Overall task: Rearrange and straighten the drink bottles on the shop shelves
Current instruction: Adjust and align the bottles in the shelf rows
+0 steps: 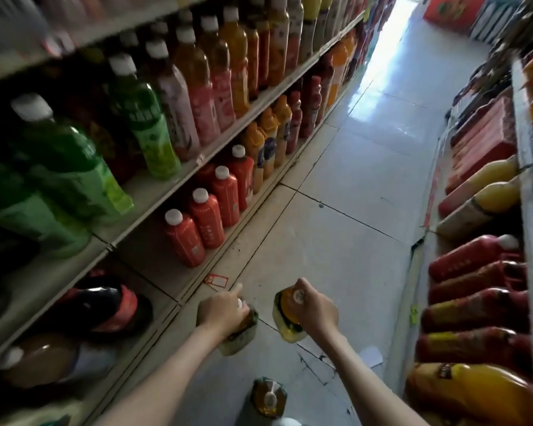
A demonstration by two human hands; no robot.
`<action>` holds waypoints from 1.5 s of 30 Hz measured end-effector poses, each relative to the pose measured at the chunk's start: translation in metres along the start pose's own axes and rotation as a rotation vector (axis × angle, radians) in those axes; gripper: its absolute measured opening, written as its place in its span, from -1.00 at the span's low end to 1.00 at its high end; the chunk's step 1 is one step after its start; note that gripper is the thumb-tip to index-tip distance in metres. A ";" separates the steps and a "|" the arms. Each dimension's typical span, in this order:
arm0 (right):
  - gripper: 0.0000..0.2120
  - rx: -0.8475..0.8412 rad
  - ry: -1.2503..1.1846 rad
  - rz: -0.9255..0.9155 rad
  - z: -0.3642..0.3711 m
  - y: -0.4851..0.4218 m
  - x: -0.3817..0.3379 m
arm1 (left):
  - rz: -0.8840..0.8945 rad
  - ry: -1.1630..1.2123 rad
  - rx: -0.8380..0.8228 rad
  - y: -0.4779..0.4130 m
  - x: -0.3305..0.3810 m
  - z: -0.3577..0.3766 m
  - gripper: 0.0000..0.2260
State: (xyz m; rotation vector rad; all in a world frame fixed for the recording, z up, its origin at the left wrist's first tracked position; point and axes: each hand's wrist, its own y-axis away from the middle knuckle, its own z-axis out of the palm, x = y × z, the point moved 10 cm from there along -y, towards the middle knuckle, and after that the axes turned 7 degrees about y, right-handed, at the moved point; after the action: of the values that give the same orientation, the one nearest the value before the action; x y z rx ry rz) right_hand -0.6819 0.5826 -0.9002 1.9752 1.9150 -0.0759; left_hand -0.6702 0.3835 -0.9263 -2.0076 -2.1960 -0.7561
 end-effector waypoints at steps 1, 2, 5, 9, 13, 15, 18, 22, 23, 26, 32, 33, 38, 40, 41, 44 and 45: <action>-0.82 -0.003 -0.007 0.003 -0.029 0.002 -0.009 | 0.021 0.009 0.037 0.008 0.013 -0.032 -0.71; -0.80 0.009 -0.008 -0.003 -0.056 0.006 -0.019 | 0.044 0.010 0.073 0.017 0.026 -0.063 -0.73; -0.83 0.054 -0.017 -0.054 -0.138 0.009 -0.058 | 0.110 0.054 0.158 0.032 0.066 -0.157 -0.69; -0.86 0.160 -0.005 -0.111 -0.253 0.018 -0.106 | 0.190 0.109 0.288 0.053 0.128 -0.284 -0.72; -0.79 0.222 0.003 -0.237 -0.382 0.030 -0.161 | 0.174 0.178 0.435 0.092 0.172 -0.421 -0.79; -0.74 0.201 0.060 -0.309 -0.431 0.034 -0.193 | 0.167 0.227 0.504 0.113 0.184 -0.476 -0.78; -0.65 0.179 0.086 -0.378 -0.510 0.039 -0.238 | 0.193 0.340 0.600 0.139 0.195 -0.559 -0.75; -0.75 0.180 -0.083 -0.512 -0.607 0.060 -0.297 | 0.247 0.315 0.753 0.176 0.207 -0.664 -0.66; -0.79 0.205 -0.119 -0.566 -0.631 0.066 -0.313 | 0.268 0.342 0.797 0.187 0.210 -0.690 -0.67; -0.86 0.253 -0.183 -0.701 -0.683 0.085 -0.356 | 0.316 0.379 0.874 0.221 0.220 -0.751 -0.73; -0.86 0.265 -0.434 -0.940 -0.762 0.115 -0.415 | 0.317 0.360 1.048 0.286 0.240 -0.847 -0.73; -0.88 0.277 -0.451 -0.972 -0.774 0.119 -0.422 | 0.317 0.347 1.076 0.296 0.246 -0.857 -0.72; -0.92 0.266 -0.520 -1.164 -0.827 0.141 -0.451 | 0.279 0.353 1.209 0.337 0.262 -0.907 -0.72; -0.94 0.233 -0.527 -1.238 -0.844 0.147 -0.460 | 0.262 0.387 1.258 0.351 0.264 -0.925 -0.74; -0.95 0.223 -0.546 -1.259 -0.852 0.148 -0.465 | 0.248 0.404 1.277 0.359 0.264 -0.935 -0.75; -0.97 0.184 -0.645 -1.298 -0.880 0.153 -0.481 | 0.150 0.407 1.411 0.390 0.258 -0.967 -0.78; -0.96 0.176 -0.672 -1.295 -0.888 0.154 -0.487 | 0.132 0.389 1.463 0.402 0.257 -0.978 -0.77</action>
State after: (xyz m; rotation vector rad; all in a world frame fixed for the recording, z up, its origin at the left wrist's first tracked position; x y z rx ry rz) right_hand -0.7655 0.3951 0.1036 0.3385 2.3084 -1.0859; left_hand -0.5888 0.2394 0.1489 -1.0421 -1.4749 0.4232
